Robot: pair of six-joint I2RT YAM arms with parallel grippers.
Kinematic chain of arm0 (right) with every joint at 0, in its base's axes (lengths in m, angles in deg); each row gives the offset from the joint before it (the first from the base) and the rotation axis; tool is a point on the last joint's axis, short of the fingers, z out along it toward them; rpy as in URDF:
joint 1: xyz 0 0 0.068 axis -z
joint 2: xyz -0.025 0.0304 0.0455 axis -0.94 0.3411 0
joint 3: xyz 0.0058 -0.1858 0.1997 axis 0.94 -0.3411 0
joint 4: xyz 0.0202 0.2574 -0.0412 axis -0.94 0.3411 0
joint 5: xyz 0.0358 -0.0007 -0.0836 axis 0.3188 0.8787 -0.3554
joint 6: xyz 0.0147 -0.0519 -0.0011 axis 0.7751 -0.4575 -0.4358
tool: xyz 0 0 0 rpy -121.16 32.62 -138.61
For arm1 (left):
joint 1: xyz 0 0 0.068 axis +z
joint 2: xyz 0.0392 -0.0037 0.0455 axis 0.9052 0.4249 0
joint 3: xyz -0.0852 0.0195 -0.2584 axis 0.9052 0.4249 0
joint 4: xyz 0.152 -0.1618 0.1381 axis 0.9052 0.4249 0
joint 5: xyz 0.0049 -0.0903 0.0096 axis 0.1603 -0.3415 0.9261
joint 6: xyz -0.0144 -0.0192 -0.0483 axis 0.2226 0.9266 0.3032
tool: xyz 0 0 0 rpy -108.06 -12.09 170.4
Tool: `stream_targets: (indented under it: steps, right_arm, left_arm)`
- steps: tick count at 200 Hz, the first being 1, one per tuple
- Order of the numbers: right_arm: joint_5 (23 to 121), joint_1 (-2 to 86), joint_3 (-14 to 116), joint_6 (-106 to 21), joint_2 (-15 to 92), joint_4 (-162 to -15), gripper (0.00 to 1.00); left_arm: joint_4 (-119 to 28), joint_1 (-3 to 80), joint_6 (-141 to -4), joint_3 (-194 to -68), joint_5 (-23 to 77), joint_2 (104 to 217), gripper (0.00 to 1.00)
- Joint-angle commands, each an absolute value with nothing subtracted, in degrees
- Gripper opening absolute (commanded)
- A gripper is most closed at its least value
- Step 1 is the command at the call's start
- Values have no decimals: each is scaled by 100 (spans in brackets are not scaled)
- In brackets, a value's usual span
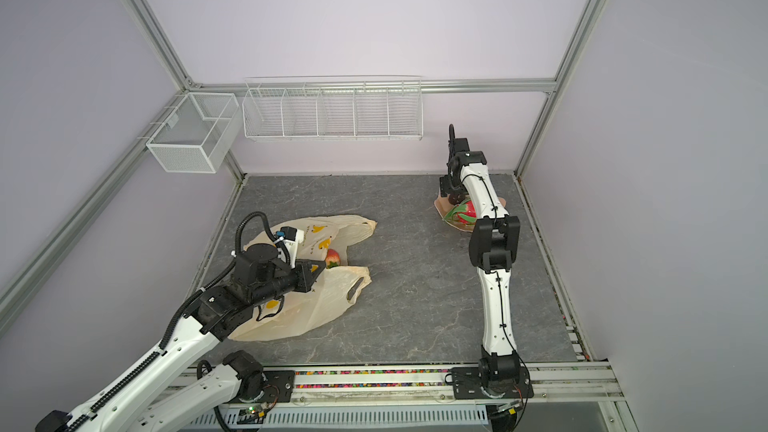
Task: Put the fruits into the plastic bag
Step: 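Lower the right gripper into the bowl and grasp the dark plum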
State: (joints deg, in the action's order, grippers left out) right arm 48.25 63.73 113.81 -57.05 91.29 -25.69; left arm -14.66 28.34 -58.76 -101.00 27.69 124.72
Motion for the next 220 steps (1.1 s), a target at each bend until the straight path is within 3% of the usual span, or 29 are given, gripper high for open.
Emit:
stream_targets:
  steps: [1, 80, 124, 185, 220]
  right_arm:
    - [4996, 6414, 11512, -5981, 9310, -2619, 89]
    - [5054, 6461, 11820, -6282, 9833, -2783, 91]
    - [5058, 6474, 11851, -6352, 9961, -2815, 100]
    - [5087, 6483, 11843, -6278, 9967, -2824, 68]
    - [5043, 6487, 11820, -6203, 9810, -2820, 56]
  left_arm:
    - [-1356, 2811, -5848, -10310, 2836, 12532, 0]
    - [-1356, 2808, -5839, -10422, 2878, 12726, 0]
    - [-1399, 2806, -5820, -10429, 2888, 12801, 0]
    - [-1444, 2807, -5835, -10440, 2906, 12855, 0]
    - [-1497, 2805, -5855, -10440, 2904, 12881, 0]
